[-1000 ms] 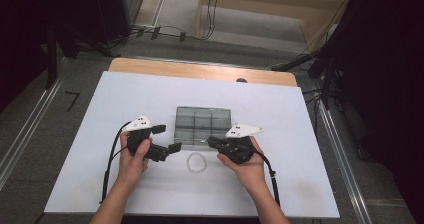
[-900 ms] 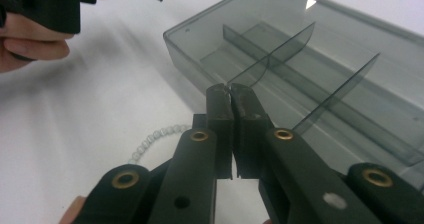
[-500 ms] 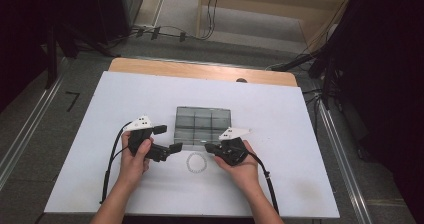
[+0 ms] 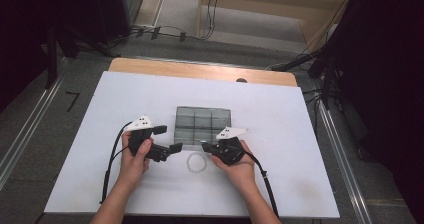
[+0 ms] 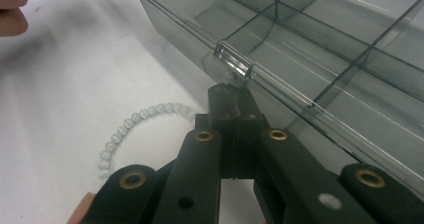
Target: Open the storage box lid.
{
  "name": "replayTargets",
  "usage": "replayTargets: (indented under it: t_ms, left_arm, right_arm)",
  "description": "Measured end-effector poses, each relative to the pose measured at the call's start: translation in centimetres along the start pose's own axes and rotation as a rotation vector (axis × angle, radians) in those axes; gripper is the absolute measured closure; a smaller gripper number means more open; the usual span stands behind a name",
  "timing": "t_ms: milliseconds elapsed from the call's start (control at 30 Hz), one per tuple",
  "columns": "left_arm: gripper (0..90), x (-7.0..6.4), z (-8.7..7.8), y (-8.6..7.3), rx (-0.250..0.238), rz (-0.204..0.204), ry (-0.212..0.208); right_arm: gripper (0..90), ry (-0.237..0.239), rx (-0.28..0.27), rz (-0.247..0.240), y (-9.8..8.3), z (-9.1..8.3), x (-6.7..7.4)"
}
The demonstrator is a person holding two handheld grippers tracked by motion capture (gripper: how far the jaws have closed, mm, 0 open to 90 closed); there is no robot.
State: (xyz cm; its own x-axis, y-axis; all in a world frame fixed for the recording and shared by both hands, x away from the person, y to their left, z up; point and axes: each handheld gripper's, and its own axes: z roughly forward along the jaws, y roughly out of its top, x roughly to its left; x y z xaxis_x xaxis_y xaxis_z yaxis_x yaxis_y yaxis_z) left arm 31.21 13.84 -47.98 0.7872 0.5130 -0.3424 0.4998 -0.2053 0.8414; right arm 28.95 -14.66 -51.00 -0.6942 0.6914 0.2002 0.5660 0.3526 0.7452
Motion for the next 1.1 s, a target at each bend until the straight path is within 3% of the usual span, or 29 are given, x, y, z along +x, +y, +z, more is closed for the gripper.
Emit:
replayTargets:
  t_ms: [800, 1000, 1100]
  left_arm:
    - [0.0, 0.1, -0.1, 0.0, -0.005, -0.004, 0.005]
    - [0.0, 0.1, -0.1, -0.1, -0.001, -0.002, 0.009]
    - [0.0, 0.0, 0.0, -0.1, 0.008, 0.013, 0.037]
  right_arm:
    - [88.1, 0.018, -0.019, 0.005, 0.2, -0.4, 0.1]
    - [88.1, 0.025, -0.054, 0.008, 0.6, -0.8, 0.2]
    - [88.1, 0.027, -0.067, 0.004, 0.9, -1.0, 0.1]
